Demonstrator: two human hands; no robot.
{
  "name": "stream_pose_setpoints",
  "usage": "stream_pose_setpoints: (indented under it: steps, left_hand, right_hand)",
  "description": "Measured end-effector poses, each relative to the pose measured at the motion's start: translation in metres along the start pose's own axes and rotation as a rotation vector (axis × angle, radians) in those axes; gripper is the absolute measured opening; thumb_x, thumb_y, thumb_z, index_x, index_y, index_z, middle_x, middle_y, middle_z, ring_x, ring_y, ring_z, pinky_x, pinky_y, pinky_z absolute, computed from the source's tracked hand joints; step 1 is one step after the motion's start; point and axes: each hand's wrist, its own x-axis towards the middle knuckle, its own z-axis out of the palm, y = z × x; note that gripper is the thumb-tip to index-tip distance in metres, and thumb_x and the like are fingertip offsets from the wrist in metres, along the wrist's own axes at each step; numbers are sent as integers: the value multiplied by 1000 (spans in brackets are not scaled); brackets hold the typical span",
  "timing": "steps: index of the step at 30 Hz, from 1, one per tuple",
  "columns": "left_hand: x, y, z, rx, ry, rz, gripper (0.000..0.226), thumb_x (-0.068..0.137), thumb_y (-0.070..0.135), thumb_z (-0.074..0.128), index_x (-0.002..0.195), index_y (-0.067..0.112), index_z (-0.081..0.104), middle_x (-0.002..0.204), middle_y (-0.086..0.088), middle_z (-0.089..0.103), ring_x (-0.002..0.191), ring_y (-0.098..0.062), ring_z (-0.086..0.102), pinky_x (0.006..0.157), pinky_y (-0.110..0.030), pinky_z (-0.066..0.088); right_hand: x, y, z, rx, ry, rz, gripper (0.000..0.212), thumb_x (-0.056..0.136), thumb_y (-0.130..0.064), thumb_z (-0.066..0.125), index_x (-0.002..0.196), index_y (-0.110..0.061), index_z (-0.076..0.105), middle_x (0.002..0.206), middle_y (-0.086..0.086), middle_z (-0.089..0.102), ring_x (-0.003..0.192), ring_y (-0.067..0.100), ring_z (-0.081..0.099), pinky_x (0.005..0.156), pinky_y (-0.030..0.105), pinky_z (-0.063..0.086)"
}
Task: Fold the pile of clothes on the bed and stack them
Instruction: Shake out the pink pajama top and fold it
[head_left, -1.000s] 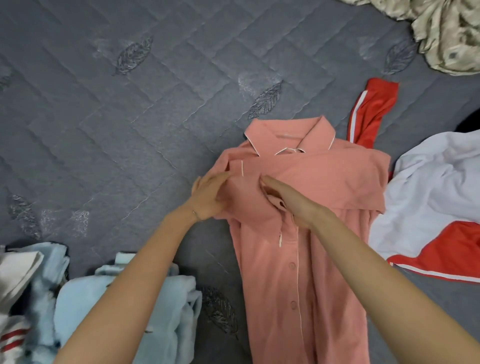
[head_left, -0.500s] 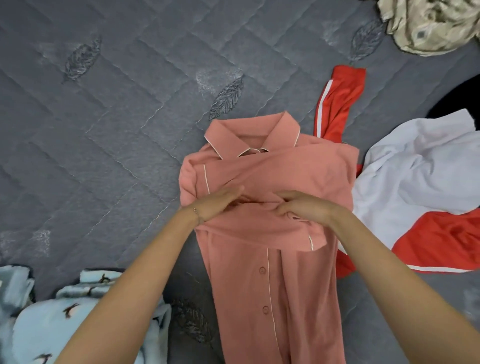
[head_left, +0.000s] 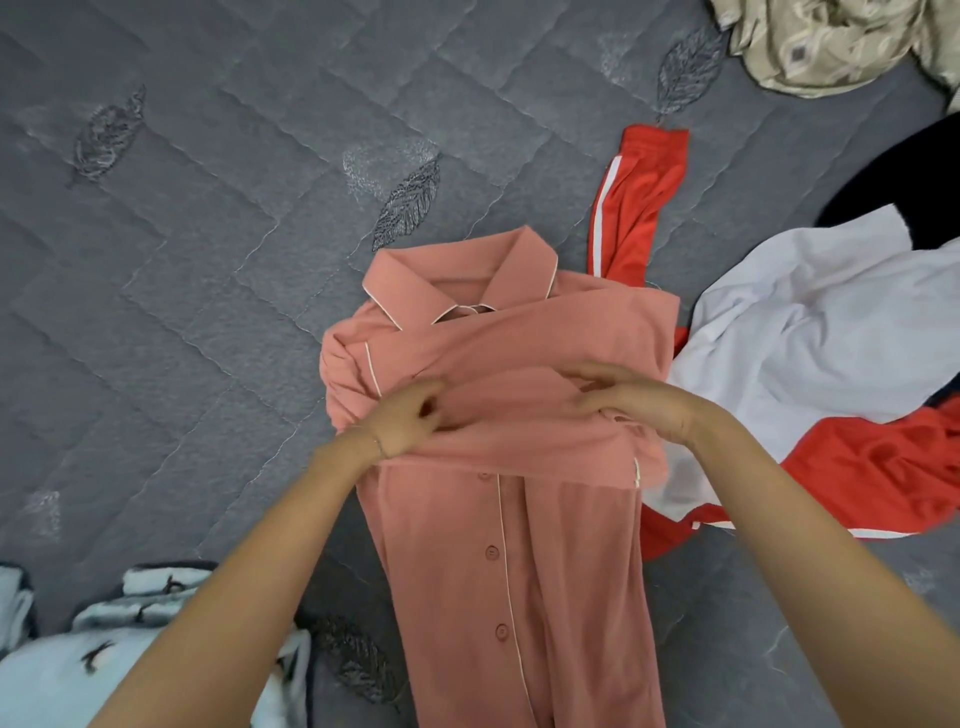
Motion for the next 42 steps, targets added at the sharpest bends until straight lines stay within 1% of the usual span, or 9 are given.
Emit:
stream_pose_setpoints:
  steps: [5, 7, 9, 14, 20, 25, 30, 36, 42]
  left_hand:
    - [4, 15, -21, -128, 451, 95, 12, 90, 19, 60, 82, 20, 52, 65, 12, 49, 59, -2, 41, 59, -14, 33]
    - [10, 18, -29, -69, 489, 148, 10, 87, 25, 60, 83, 15, 59, 69, 19, 55, 63, 0, 47, 62, -15, 36]
    - [13, 10, -35, 25, 514, 115, 14, 87, 27, 59, 86, 14, 65, 80, 12, 65, 74, -9, 57, 71, -24, 41]
    - [-1, -28, -41, 302, 368, -404, 27, 98, 32, 46, 96, 14, 66, 101, -10, 65, 105, -33, 54, 85, -39, 34]
    - [-32, -63, -49, 233, 249, -107, 43, 83, 62, 42, 69, 24, 58, 74, 13, 52, 86, -19, 49, 83, -38, 40]
    - [-34, -63, -59, -116, 433, -183, 35, 96, 26, 54, 72, 1, 54, 65, -5, 44, 67, -17, 39, 62, -30, 31]
    - [-15, -50, -76, -162, 728, -254, 41, 93, 21, 60, 55, 22, 43, 49, 14, 45, 51, -3, 37, 59, -21, 32]
    - [10, -51, -78, 317, 829, -241, 28, 94, 35, 56, 87, 12, 70, 86, -13, 64, 90, -32, 51, 86, -37, 24]
    - [6, -42, -47, 438, 762, -104, 39, 94, 29, 53, 130, 17, 53, 137, -17, 40, 128, -30, 30, 109, -50, 16]
  right_hand:
    - [13, 19, -18, 157, 549, -41, 37, 87, -16, 68, 123, -11, 61, 94, 2, 63, 75, 3, 57, 59, 2, 41]
    - [19, 22, -20, 192, 738, -106, 34, 87, -18, 68, 118, -6, 63, 72, -1, 59, 57, -2, 53, 57, 5, 41]
    - [22, 21, -20, 191, 848, -144, 37, 88, -26, 67, 119, -7, 61, 78, -1, 62, 66, 0, 57, 67, 11, 43]
    - [17, 18, -17, -64, 775, -108, 61, 81, -41, 73, 132, -19, 47, 117, -9, 48, 104, 7, 45, 87, 18, 33]
    - [25, 34, -25, -106, 955, -92, 18, 93, -5, 48, 109, 2, 46, 72, -1, 42, 81, 27, 48, 68, 32, 35]
    - [30, 30, -35, -96, 1036, -150, 24, 95, -7, 42, 118, 0, 46, 82, 4, 49, 80, 23, 46, 65, 26, 27]
    - [32, 23, -42, -157, 1024, -237, 29, 94, -13, 49, 124, -9, 49, 102, 8, 60, 91, 25, 55, 74, 26, 36]
    - [42, 20, -48, -218, 1065, -249, 36, 95, -16, 50, 130, -11, 45, 106, 11, 61, 102, 31, 56, 75, 27, 35]
    - [45, 38, -36, -698, 1136, -314, 63, 86, -30, 61, 142, -10, 41, 142, 19, 41, 130, 38, 37, 105, 48, 29]
